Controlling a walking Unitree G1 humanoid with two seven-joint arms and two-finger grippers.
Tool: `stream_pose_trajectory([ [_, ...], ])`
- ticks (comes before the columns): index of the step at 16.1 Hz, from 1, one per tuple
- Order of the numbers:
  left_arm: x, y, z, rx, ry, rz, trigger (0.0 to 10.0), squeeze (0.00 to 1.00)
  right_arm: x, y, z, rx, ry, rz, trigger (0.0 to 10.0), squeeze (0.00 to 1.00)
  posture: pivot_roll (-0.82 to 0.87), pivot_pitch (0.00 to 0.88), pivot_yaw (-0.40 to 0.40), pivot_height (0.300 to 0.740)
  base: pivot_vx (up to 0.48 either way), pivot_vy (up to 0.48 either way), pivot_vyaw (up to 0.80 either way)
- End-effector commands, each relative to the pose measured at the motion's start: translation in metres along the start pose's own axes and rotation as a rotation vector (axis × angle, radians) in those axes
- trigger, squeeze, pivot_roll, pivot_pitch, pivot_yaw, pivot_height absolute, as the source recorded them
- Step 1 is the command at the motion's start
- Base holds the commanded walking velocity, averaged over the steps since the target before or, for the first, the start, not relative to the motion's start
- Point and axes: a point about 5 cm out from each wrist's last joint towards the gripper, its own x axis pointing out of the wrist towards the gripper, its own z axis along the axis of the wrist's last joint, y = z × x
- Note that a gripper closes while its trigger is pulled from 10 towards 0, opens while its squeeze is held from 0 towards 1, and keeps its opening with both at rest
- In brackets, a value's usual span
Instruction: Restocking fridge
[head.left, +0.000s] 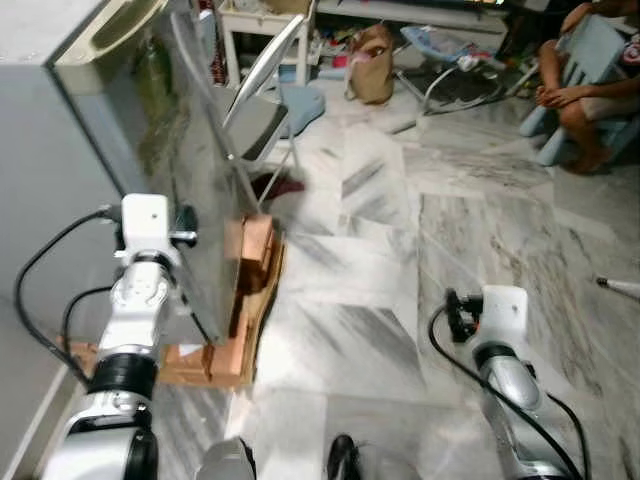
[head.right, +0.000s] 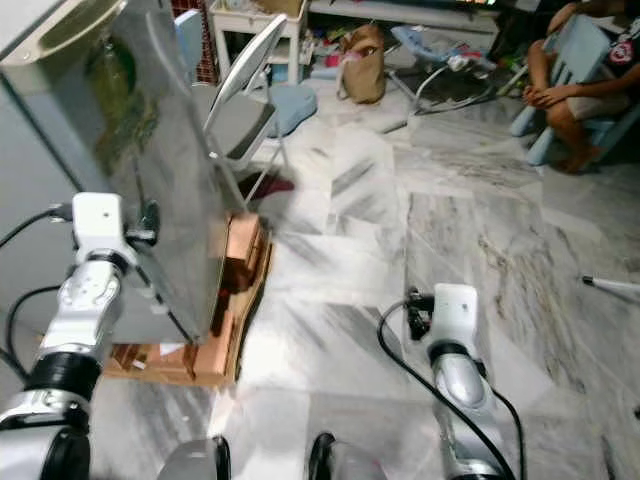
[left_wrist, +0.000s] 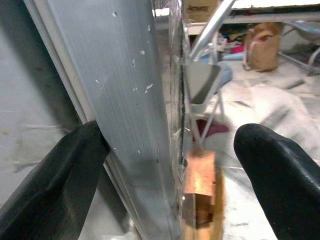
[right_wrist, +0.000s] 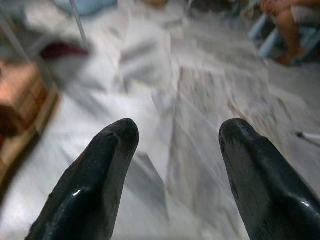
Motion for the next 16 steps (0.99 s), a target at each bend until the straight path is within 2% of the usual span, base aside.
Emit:
stream_pose_trajectory([
  [1,0.009,-0.047,0.029,0.052,-0.118,-0.185,10.0,0.00,-0.005,-0.008,-0.016,-0.016,0.090,-0.044,10.0,0.00,0.02,0.096,-0.062,0.740,0.000,0.000,0.00],
  [2,0.007,-0.080,0.037,0.051,-0.144,-0.291,10.0,0.00,-0.009,-0.014,-0.025,-0.025,0.134,-0.066,10.0,0.00,0.02,0.095,-0.060,0.740,0.000,0.000,0.00],
  [4,0.002,-0.113,0.045,0.041,-0.170,-0.412,10.0,0.00,-0.011,-0.015,-0.029,-0.015,0.160,-0.074,10.0,0.00,0.02,0.093,-0.055,0.740,0.000,0.000,0.00],
  [5,0.002,-0.113,0.045,0.041,-0.170,-0.412,10.0,0.00,-0.011,-0.015,-0.029,-0.015,0.160,-0.074,10.0,0.00,0.02,0.093,-0.055,0.740,0.000,0.000,0.00],
  [6,-0.004,-0.134,0.050,0.019,-0.182,-0.505,10.0,0.00,-0.012,-0.015,-0.030,-0.006,0.165,-0.078,10.0,0.00,0.02,0.091,-0.054,0.740,0.000,0.000,0.00],
  [7,-0.008,-0.148,0.054,0.004,-0.190,-0.569,10.0,0.00,-0.012,-0.015,-0.031,0.001,0.167,-0.080,10.0,0.00,0.02,0.091,-0.054,0.740,0.000,0.000,0.00],
  [8,-0.018,-0.170,0.061,0.007,-0.218,-0.678,10.0,0.00,-0.011,-0.014,-0.030,0.002,0.164,-0.079,10.0,0.00,0.01,0.088,-0.049,0.740,0.000,0.000,0.00],
  [9,-0.026,-0.183,0.065,0.013,-0.239,-0.748,10.0,0.00,-0.011,-0.013,-0.030,0.002,0.163,-0.079,10.0,0.00,0.01,0.088,-0.049,0.740,0.000,0.000,0.00],
  [10,-0.039,-0.203,0.074,-0.004,-0.272,-0.854,10.0,0.00,-0.010,-0.012,-0.029,0.002,0.159,-0.076,10.0,0.00,0.00,0.085,-0.044,0.740,0.000,0.000,0.00],
  [11,-0.049,-0.216,0.081,-0.019,-0.296,-0.925,10.0,0.00,-0.010,-0.012,-0.028,0.002,0.156,-0.074,10.0,0.00,0.00,0.084,-0.043,0.740,0.000,0.000,0.00],
  [13,-0.058,-0.227,0.089,-0.029,-0.331,-0.979,10.0,0.00,-0.009,-0.010,-0.028,0.004,0.154,-0.072,10.0,0.00,0.00,0.082,-0.040,0.740,0.000,0.000,0.00],
  [16,-0.045,-0.213,0.084,-0.005,-0.317,-0.910,10.0,0.00,-0.008,-0.009,-0.028,0.014,0.153,-0.073,10.0,0.00,0.00,0.080,-0.033,0.740,0.000,0.000,0.00],
])
